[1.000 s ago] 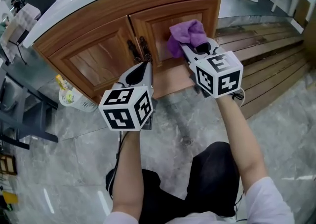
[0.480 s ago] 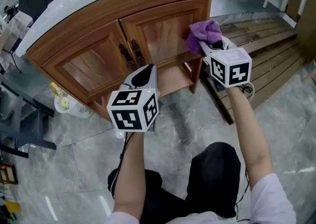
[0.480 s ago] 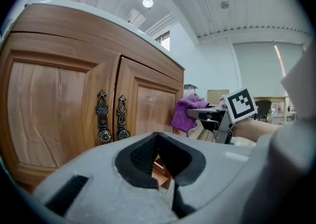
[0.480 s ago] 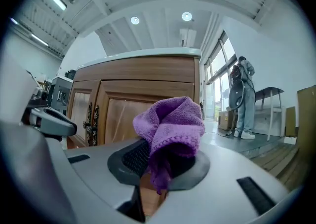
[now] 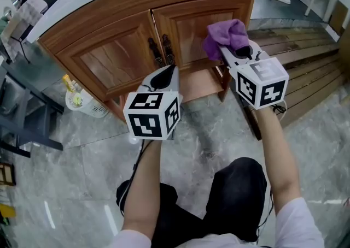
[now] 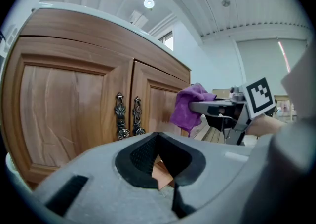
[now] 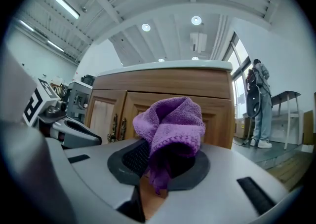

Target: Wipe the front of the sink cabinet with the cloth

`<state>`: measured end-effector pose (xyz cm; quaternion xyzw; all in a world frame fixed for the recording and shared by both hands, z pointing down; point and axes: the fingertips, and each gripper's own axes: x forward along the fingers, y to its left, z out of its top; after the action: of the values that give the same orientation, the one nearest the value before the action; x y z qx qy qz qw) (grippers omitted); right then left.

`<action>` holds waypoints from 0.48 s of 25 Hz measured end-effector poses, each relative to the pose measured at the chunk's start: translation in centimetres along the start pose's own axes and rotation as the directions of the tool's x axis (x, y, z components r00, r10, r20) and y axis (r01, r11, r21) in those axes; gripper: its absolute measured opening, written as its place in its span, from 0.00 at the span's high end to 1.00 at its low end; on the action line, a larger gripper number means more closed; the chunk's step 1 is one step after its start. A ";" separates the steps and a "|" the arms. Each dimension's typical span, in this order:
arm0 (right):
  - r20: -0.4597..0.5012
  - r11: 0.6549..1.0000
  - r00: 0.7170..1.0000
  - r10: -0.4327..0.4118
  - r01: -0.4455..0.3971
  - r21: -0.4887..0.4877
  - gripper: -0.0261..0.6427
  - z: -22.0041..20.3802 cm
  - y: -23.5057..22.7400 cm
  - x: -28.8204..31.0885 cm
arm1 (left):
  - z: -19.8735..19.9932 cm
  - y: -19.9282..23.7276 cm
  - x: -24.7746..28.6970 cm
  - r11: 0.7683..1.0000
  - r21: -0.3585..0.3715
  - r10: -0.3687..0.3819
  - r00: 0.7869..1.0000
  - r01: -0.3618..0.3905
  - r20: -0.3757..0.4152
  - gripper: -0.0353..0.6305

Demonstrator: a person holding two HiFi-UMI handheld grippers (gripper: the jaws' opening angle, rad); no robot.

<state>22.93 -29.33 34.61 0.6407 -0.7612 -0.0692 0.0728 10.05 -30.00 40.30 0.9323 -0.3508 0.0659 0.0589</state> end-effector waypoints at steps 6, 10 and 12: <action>0.056 0.984 0.983 0.177 -0.176 -0.010 0.85 2.5 8.6 1.9 | 0.1 3.1 -2.4 0.997 0.003 0.074 0.997 -0.074 -0.004 0.94; 0.082 0.953 0.951 0.297 -0.300 0.029 0.85 3.2 13.9 2.6 | 0.7 5.4 -4.9 0.988 -0.029 0.150 0.989 -0.149 0.009 0.94; 0.093 0.934 0.932 0.349 -0.354 0.040 0.85 3.2 16.5 2.9 | 0.8 6.4 -6.5 0.981 -0.018 0.192 0.981 -0.192 0.012 0.94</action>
<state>5.87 -29.30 34.79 0.4924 -0.8676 -0.0607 0.0337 1.03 -30.69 38.87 0.8940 -0.4399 0.0619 0.0579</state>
